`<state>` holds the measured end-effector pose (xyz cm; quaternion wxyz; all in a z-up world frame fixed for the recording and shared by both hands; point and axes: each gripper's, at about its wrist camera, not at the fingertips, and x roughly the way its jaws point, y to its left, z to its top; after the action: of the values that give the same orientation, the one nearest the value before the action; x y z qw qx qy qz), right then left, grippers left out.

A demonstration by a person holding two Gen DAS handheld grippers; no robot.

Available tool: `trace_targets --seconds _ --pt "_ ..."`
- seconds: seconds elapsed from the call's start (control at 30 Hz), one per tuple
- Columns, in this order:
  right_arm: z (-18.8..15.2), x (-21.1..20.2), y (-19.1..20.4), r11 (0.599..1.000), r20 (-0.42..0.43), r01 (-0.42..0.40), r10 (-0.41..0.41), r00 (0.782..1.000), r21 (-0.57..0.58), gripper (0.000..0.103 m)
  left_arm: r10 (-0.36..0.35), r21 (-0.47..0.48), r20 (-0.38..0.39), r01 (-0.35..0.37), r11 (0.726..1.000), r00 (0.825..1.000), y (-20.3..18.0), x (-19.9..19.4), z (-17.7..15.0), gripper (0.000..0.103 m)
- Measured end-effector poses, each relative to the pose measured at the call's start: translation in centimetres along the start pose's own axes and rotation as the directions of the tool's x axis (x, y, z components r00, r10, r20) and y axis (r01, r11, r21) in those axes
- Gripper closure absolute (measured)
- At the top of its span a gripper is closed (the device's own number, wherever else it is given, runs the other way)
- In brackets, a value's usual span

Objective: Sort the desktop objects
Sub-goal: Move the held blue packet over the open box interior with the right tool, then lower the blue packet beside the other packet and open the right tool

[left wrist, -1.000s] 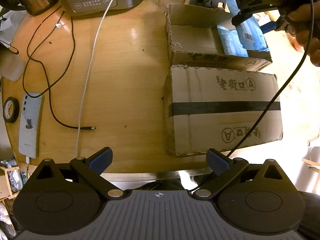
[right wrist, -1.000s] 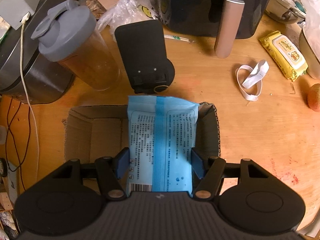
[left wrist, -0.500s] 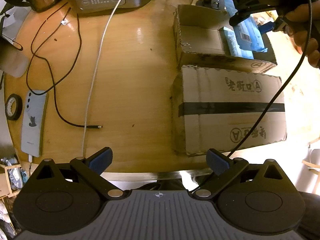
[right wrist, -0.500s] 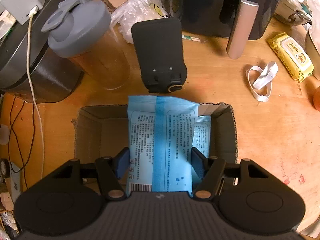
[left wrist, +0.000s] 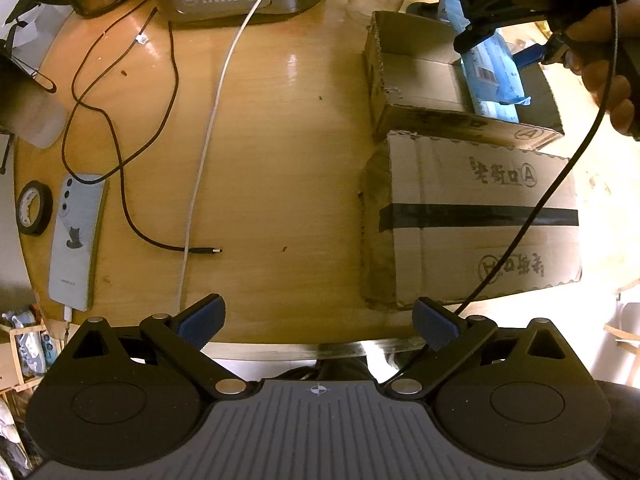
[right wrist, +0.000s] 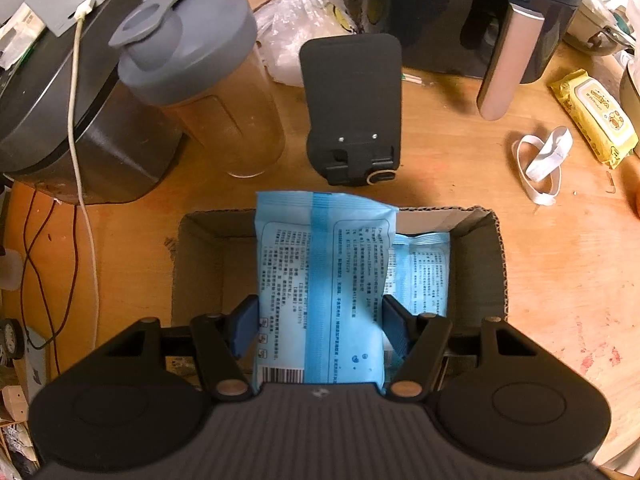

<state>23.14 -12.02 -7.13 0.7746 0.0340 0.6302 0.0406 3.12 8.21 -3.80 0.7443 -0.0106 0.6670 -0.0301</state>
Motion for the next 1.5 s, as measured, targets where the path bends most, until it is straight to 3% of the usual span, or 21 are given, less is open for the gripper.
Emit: trace_targets --seconds 0.93,1.5 --pt "0.3 1.1 4.1 1.000 -0.002 -0.007 0.007 1.000 -0.006 0.040 -0.010 -0.025 -0.005 0.010 1.000 1.000 2.2 0.2 -0.1 0.000" --pt "0.4 3.8 3.8 1.000 -0.026 0.022 -0.022 0.999 -0.009 0.041 -0.005 -0.044 -0.011 0.004 0.999 1.000 2.5 0.3 0.0 0.000"
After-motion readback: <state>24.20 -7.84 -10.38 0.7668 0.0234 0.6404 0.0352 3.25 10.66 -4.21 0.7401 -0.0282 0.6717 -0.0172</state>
